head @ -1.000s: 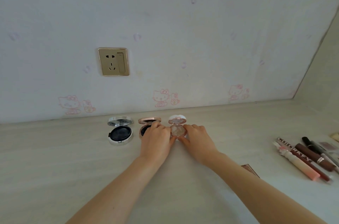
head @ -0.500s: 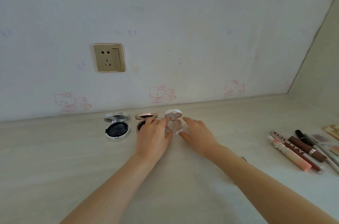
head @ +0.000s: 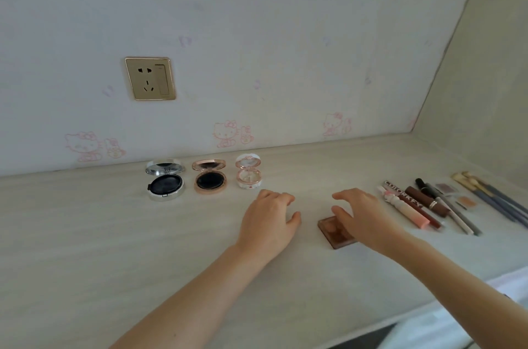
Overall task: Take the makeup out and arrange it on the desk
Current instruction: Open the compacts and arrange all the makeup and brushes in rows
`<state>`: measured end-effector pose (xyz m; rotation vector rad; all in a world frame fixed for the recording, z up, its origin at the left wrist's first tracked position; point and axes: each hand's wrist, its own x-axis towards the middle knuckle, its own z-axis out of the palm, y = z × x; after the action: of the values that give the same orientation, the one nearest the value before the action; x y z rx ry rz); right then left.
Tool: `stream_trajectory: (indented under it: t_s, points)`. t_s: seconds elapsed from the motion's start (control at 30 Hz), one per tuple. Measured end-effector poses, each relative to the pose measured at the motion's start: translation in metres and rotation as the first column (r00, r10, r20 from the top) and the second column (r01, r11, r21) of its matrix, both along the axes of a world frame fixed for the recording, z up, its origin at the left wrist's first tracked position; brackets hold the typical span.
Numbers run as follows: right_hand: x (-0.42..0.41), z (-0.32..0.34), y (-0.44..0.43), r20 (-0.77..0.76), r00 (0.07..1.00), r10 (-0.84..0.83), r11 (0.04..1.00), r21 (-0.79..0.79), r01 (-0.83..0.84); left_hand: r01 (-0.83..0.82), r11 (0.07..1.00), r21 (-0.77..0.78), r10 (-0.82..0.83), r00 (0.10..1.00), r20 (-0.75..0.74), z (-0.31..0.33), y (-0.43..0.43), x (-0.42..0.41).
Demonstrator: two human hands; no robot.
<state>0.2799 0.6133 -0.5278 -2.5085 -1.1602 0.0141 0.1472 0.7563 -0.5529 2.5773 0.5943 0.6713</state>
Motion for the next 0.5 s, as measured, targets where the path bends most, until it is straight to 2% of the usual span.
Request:
stream_trajectory:
  t_s: [0.23,0.33,0.5]
  points:
    - [-0.006,-0.01,-0.031,-0.048,0.996,-0.077,0.995,-0.067,0.073,0.031,0.999,-0.028,-0.034,0.995,-0.096,-0.006,-0.036,0.019]
    - [-0.009,-0.013,-0.033,-0.031,0.999,-0.043,0.994,-0.097,0.04,0.025,1.0,-0.018,-0.027,0.988,-0.153,-0.008,-0.044,0.023]
    - [-0.004,-0.026,-0.03,-0.04,0.999,-0.033,0.998,-0.061,0.031,0.008,0.999,-0.045,-0.017,0.98,-0.2,-0.012,-0.05,0.025]
